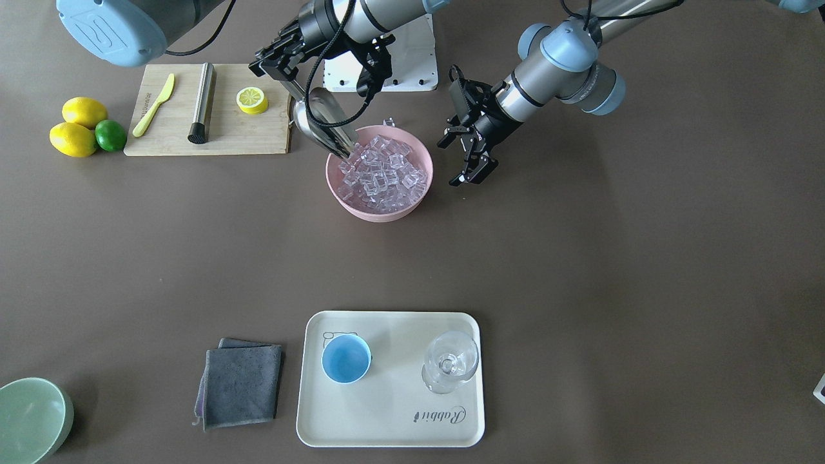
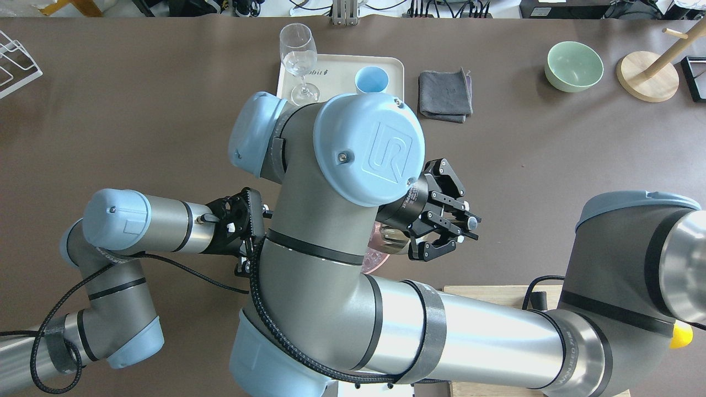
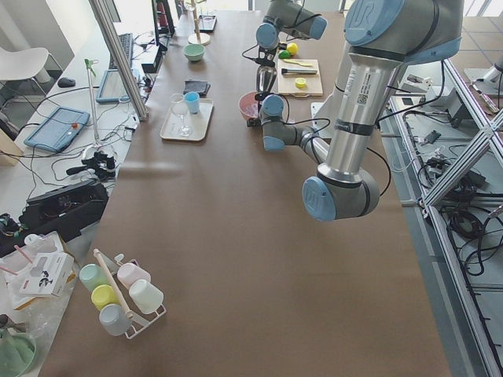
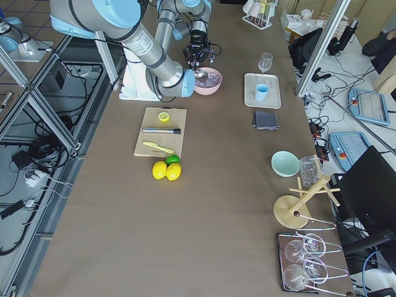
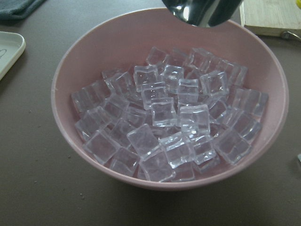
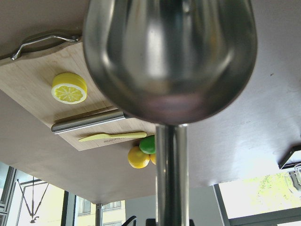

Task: Put ice in cup with scoop
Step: 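Swing the held scoop over and lower it into the pink bowl of ice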

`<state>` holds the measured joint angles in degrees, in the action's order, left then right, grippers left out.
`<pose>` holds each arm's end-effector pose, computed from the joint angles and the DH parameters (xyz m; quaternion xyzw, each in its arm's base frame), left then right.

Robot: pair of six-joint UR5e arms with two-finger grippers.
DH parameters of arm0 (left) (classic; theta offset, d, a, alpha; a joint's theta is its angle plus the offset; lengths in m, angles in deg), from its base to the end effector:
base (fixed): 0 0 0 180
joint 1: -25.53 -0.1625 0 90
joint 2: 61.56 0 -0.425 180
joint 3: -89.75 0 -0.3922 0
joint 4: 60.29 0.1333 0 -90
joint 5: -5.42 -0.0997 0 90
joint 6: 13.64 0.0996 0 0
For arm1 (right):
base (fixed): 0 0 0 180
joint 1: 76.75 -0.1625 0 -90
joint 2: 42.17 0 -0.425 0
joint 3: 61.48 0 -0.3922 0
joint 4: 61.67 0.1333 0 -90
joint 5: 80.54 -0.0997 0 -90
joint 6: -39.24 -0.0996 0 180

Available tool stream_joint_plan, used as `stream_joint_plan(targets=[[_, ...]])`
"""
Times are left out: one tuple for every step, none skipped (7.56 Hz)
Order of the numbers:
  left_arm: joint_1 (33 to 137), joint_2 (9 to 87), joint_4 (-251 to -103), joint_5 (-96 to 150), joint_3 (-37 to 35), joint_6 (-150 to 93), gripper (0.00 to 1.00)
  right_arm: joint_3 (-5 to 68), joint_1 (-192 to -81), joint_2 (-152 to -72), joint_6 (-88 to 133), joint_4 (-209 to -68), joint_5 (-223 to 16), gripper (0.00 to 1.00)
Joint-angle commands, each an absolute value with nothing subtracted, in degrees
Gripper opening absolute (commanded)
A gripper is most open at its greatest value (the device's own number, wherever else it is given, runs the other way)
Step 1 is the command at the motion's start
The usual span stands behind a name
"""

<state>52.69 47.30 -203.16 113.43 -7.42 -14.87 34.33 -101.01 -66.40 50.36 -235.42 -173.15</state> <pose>0.4888 -0.3660 0.3130 0.4679 0.4353 0.4760 0.6041 -0.4831 -0.3590 0.0831 -0.1046 0.0285 -0.6160 0.7803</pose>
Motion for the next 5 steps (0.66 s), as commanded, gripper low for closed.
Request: stream_joint_plan(targets=[[52.69, 47.25, -203.2, 113.43, -7.55, -14.87, 0.98, 31.53, -100.83, -66.6, 50.31, -234.99, -172.65, 0.0], [52.69, 47.25, -203.29, 113.43, -7.64, -14.87, 0.99, 30.55, -100.83, -66.25, 50.22, -234.99, -172.74, 0.0], [52.69, 47.08, -203.29, 113.43, -7.72, -14.87, 0.98, 29.58, -100.83, -65.99, 49.7, -234.82, -172.83, 0.0], [52.78, 46.9, -203.29, 113.43, -7.81, -14.87, 0.99, 28.36, -100.75, -65.81, 49.43, -232.9, -173.09, 0.0], [52.69, 46.9, -203.29, 113.35, -7.81, -14.87, 0.99, 26.78, -99.61, -65.29, 49.17, -231.66, -173.01, 0.0]])
